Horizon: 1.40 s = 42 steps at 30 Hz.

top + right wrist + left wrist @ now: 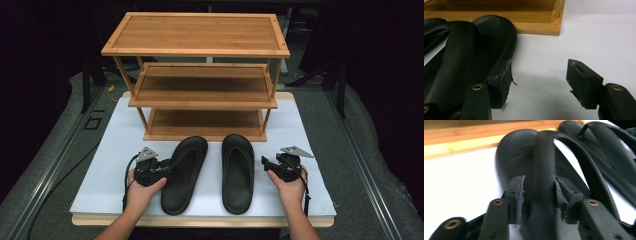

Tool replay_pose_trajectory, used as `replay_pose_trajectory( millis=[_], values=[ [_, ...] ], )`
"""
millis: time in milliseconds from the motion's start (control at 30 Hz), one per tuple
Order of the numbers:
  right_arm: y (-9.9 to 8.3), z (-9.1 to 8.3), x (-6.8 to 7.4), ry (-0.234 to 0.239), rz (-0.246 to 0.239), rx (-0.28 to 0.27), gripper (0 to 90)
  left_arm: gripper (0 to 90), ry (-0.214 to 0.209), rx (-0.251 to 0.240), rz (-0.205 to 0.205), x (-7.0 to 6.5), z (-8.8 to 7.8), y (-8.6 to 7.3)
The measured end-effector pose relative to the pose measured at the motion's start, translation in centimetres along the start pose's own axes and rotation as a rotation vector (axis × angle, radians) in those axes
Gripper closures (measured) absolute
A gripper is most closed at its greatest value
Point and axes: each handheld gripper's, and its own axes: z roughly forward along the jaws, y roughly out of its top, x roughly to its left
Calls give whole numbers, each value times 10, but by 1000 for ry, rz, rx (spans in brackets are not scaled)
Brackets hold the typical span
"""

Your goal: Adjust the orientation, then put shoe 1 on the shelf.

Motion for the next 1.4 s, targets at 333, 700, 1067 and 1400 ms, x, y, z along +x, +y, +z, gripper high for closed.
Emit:
replay_pose_trajectory(
  millis=[333, 700, 1067, 1400],
  values=[
    [0, -1, -1, -2, 7, -5, 371, 637, 18, 15, 68, -7, -8, -16],
    [0, -2, -2, 5, 8, -3, 372, 714, 30, 22, 49, -6, -8, -15],
    [0, -2, -3, 4, 23, -10, 372, 746, 34, 29, 45, 0, -13, -10],
    [0, -1, -3, 9, 26, -3, 373, 824, 65, 8, 44, 10, -26, -5]
  ],
)
